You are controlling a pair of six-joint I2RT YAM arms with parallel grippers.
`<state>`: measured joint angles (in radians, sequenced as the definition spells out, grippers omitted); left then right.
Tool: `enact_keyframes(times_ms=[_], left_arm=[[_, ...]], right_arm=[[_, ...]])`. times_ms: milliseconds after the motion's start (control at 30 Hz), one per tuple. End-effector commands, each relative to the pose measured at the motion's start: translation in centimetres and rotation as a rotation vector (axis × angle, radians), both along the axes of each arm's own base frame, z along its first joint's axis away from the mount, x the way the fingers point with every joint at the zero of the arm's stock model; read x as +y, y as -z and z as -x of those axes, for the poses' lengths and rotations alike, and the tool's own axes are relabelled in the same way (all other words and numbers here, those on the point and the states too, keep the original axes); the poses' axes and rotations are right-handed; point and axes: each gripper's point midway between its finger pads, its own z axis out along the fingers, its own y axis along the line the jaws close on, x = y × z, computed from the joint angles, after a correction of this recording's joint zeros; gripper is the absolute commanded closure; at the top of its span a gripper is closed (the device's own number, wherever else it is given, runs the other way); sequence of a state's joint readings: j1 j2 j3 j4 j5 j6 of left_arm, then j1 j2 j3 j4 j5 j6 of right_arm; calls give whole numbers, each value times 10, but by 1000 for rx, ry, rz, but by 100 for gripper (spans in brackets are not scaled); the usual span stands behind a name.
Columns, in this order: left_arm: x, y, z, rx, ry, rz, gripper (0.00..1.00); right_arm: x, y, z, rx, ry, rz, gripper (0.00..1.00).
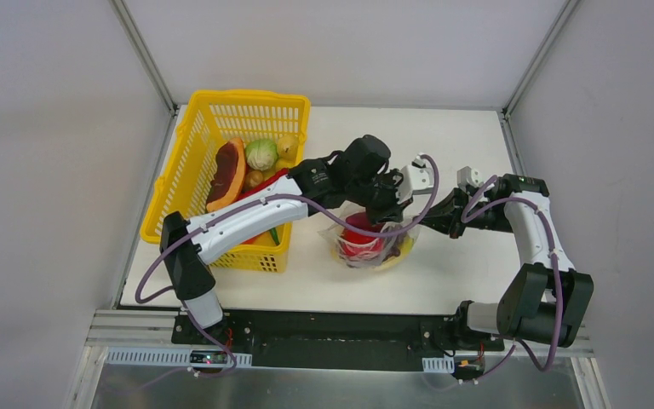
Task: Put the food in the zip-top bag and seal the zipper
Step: Zip the zipper food storage bag at the center of the board.
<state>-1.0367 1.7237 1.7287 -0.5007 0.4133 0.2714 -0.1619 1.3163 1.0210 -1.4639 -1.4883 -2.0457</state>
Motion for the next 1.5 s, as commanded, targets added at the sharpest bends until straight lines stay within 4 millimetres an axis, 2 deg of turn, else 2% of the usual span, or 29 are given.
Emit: enact_keyframes(times_ms=[0, 167, 333, 567, 867, 1233, 1467], left_arm=[[28, -11, 4, 7, -45, -29, 100], [36, -8, 3, 9, -64, -57, 100], [58, 0, 2, 11, -108, -95, 100], [84, -3, 2, -4, -160, -74, 100], [102, -5, 4, -12, -182, -96, 100], [140, 9, 14, -16, -221, -157, 100], [147, 7, 12, -26, -243, -150, 100]], right_arm=[[-5, -14, -7, -83, 37, -18, 100], [-6, -14, -8, -85, 44, -22, 100], [-8, -16, -10, -89, 57, -28, 100], [-8, -16, -10, -91, 60, -28, 100], [-10, -15, -12, -88, 67, -30, 100], [-11, -14, -14, -81, 74, -31, 100], [-12, -14, -14, -82, 75, -30, 100]])
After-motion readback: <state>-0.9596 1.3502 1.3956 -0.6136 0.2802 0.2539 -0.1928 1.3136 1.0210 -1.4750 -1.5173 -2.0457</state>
